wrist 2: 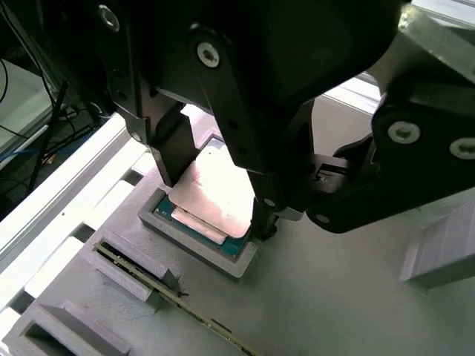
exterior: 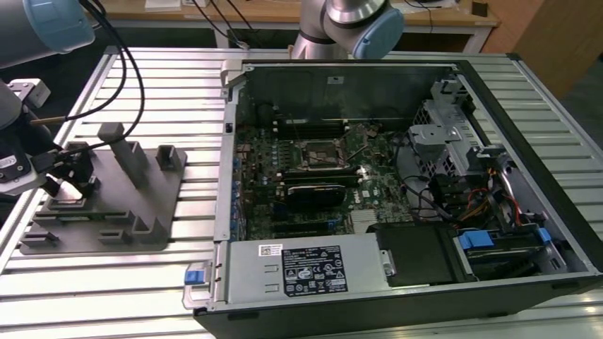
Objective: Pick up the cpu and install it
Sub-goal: 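Pick up the cpu and move it towards the insertion slot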
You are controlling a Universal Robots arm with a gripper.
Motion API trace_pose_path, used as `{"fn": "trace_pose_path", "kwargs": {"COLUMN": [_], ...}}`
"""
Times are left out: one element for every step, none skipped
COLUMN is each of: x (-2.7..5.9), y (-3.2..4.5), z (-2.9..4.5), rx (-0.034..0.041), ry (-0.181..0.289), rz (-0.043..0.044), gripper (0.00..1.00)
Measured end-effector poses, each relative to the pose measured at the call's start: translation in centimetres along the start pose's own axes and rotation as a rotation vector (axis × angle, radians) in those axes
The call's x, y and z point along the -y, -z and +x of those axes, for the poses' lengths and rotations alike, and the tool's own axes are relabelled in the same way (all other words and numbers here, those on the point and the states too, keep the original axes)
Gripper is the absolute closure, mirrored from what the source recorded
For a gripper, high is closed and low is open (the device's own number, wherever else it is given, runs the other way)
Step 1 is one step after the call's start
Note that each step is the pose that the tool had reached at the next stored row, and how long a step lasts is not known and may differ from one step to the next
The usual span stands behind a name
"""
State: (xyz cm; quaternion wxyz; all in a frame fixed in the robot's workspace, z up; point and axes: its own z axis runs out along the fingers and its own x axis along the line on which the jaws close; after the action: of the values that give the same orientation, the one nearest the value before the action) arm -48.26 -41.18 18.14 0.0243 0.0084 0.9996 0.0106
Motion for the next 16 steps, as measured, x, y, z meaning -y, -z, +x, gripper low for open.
{"fn": "trace_pose_path", "kwargs": {"x": [0.0,0.0,0.0,0.0,0.0,0.0,0.0,-0.01,-0.01,-0.01,-0.02,-0.02,-0.03,-0.03,-0.04,-0.05], "y": [0.0,-0.01,-0.01,-0.01,-0.01,-0.02,0.02,0.13,0.32,0.55,0.77,1.02,1.28,1.58,1.85,2.11], "z": [0.0,0.0,0.0,0.0,0.0,0.0,0.0,-0.01,-0.01,-0.02,-0.04,-0.05,-0.06,-0.08,-0.09,-0.1], "rx": [0.0,0.0,0.0,0.0,0.0,0.0,0.0003,0.0005,0.0002,0.0001,0.0001,0.0001,0.0002,0.0001,0.0,0.0], "ry": [0.0,0.0,0.0,0.0,0.0,0.0,0.0,0.0,0.0,0.0,0.0,0.0,0.0,0.0,0.0,0.0], "rz": [-0.0001,-0.0001,-0.0001,-0.0001,-0.0001,-0.0001,-0.0002,-0.0004,-0.0002,-0.0001,-0.0001,-0.0001,-0.0002,-0.0001,0.0,0.0], "gripper": [0.45,0.45,0.45,0.45,0.45,0.45,0.45,0.45,0.45,0.45,0.45,0.45,0.45,0.45,0.45,0.45]}}
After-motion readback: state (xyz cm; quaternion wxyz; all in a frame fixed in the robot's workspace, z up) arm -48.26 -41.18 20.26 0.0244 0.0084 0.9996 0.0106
